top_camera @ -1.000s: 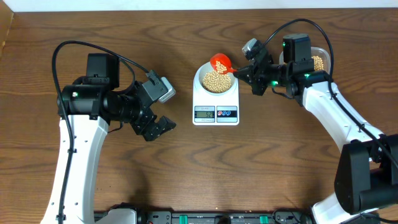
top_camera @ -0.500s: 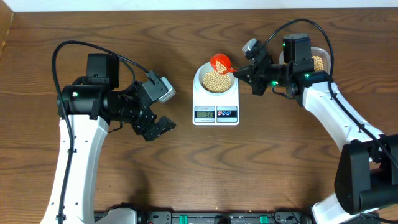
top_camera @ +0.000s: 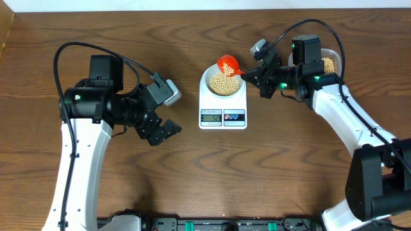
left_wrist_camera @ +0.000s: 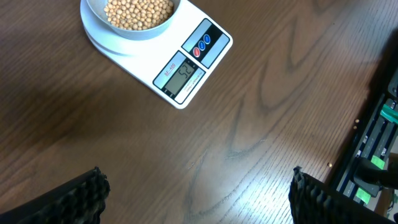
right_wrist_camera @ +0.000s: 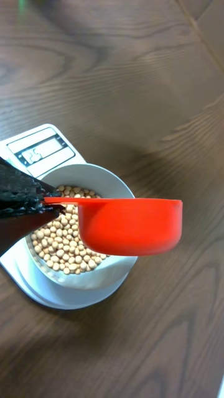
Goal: Scoop item into bowl and weigh 50g on scale
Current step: 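Tilt the scoop with the right gripper, pouring beans into the bowl, then move the scoop right and dip it into the soybean tub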
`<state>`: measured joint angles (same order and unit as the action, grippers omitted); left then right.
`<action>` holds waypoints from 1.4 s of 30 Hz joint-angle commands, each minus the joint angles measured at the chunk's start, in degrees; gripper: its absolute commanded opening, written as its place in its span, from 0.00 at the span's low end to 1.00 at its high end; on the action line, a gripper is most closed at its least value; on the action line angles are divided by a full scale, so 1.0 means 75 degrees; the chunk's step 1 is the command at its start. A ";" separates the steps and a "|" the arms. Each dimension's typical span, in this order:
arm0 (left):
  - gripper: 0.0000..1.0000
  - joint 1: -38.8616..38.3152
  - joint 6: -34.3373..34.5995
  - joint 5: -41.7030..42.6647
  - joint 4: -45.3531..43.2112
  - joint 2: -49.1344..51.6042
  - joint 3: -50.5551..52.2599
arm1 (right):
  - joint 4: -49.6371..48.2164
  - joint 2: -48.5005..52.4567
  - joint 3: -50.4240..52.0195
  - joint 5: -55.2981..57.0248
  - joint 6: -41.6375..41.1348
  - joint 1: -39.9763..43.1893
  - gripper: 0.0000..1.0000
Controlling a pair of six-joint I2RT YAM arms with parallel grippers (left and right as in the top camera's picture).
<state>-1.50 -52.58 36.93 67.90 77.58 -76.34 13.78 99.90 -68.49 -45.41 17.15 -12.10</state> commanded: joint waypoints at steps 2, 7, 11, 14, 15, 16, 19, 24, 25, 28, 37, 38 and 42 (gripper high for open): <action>0.95 0.0032 -0.0099 -0.0017 0.0026 -0.0015 0.0009 | -0.0041 -0.0219 0.0047 -0.0242 -0.0743 -0.0064 0.01; 0.95 0.0032 -0.0099 -0.0015 0.0023 -0.0015 0.0009 | -0.0099 -0.0219 0.0044 -0.0256 -0.0799 0.0090 0.01; 0.95 0.0032 -0.0099 -0.0017 0.0026 -0.0015 0.0009 | -0.0137 -0.0221 0.0044 -0.0259 -0.0930 0.0306 0.01; 0.95 0.0032 -0.0099 -0.0015 0.0023 -0.0015 0.0009 | -0.0160 -0.0221 0.0044 -0.0259 -0.1000 0.0565 0.01; 0.95 0.0032 -0.0099 -0.0015 0.0023 -0.0015 0.0009 | -0.0160 -0.0221 0.0044 -0.0259 -0.1000 0.0635 0.01; 0.95 0.0032 -0.0099 -0.0017 0.0023 -0.0015 0.0009 | -0.0157 -0.0221 0.0044 -0.0256 -0.1000 0.0723 0.01; 0.95 0.0032 -0.0099 -0.0015 0.0023 -0.0015 0.0009 | -0.0157 -0.0221 0.0044 -0.0259 -0.1000 0.1037 0.01; 0.95 0.0032 -0.0099 -0.0015 0.0023 -0.0015 0.0009 | -0.0149 -0.0221 0.0044 -0.0256 -0.1000 0.1597 0.01; 0.95 0.0032 -0.0099 -0.0017 0.0026 -0.0015 0.0009 | -0.0122 -0.0221 0.0044 -0.0256 -0.0997 0.1754 0.01; 0.95 0.0032 -0.0099 -0.0017 0.0023 -0.0015 0.0009 | 0.0003 -0.0221 0.0044 -0.0254 -0.0997 0.2159 0.01; 0.95 0.0032 -0.0099 -0.0015 0.0023 -0.0015 0.0009 | 0.0350 -0.0221 0.0044 0.0085 -0.0761 0.3343 0.01; 0.95 0.0032 -0.0099 -0.0017 0.0026 -0.0015 0.0009 | 0.0388 -0.0221 0.0044 0.0216 -0.0761 0.3398 0.01; 0.95 0.0032 -0.0099 -0.0017 0.0023 -0.0015 0.0009 | 0.0854 -0.0221 0.0044 0.1139 -0.0117 0.3631 0.01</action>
<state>-1.50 -52.58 36.93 67.90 77.58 -76.34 18.74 99.90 -68.49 -42.06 12.05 14.35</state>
